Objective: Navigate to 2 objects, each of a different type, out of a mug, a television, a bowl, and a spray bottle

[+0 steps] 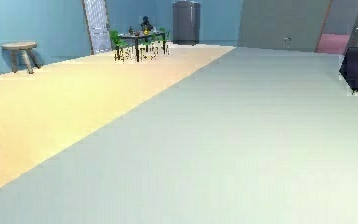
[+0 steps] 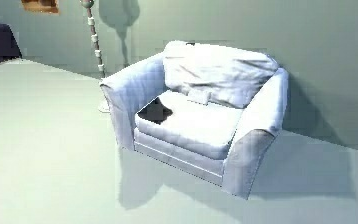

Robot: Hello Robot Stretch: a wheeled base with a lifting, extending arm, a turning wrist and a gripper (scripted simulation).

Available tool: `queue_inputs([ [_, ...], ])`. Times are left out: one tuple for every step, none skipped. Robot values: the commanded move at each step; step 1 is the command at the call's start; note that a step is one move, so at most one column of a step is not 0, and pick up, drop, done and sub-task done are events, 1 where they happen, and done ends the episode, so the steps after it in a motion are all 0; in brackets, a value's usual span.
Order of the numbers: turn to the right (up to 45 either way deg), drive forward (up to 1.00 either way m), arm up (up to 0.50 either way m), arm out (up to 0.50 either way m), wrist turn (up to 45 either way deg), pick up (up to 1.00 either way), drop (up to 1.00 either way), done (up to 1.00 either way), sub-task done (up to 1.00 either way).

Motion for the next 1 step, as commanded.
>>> queue_inputs([
  [0.0,1.0,0.0,0.0,0.0,0.0,0.0,0.0,0.0],
])
